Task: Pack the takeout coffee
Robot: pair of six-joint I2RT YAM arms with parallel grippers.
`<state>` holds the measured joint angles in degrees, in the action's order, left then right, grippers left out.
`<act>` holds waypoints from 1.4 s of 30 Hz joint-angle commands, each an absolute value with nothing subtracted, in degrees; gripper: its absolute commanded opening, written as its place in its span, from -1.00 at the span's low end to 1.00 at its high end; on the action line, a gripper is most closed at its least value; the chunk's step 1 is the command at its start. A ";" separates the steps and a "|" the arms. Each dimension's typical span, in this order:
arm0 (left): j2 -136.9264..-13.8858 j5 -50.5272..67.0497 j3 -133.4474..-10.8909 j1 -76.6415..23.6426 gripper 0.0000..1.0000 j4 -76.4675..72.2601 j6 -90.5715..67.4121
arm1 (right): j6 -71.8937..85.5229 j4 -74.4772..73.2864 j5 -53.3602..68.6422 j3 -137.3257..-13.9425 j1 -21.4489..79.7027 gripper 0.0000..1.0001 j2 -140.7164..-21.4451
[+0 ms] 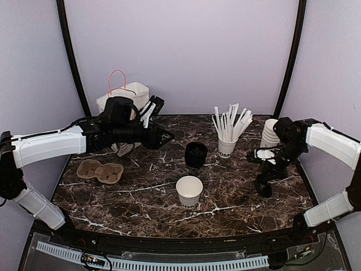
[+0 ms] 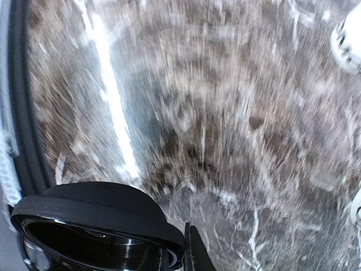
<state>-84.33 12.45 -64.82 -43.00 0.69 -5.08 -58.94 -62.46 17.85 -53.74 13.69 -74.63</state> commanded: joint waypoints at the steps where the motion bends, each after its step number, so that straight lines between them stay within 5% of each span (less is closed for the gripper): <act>1: -77.99 18.84 -59.62 -44.02 0.22 -13.36 -1.57 | -54.16 -67.02 37.40 -64.65 13.53 -0.95 -75.64; 5: -74.83 17.76 -57.04 -50.25 0.53 -20.99 6.34 | -51.00 -68.68 51.29 -74.46 13.65 -0.95 -78.61; 16: -77.17 13.38 -61.80 -63.02 0.57 -26.65 20.26 | -40.47 -64.59 70.18 -83.40 17.24 -0.90 -81.99; 19: -78.26 14.63 -62.97 -63.83 0.94 -27.40 22.94 | -37.73 -62.79 70.67 -83.20 18.64 -0.89 -81.51; 29: -84.67 15.32 -71.37 -66.59 0.97 -22.90 36.75 | -32.89 -59.05 71.92 -81.51 20.45 -0.88 -81.05; 42: -94.57 17.40 -77.27 -66.71 0.98 -28.68 28.23 | -31.07 -56.60 70.67 -78.19 20.47 -0.86 -78.77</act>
<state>-93.47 15.99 -75.07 -66.54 -24.49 31.86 -31.97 -58.61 70.28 -79.44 20.08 -80.53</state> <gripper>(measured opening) 0.989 0.071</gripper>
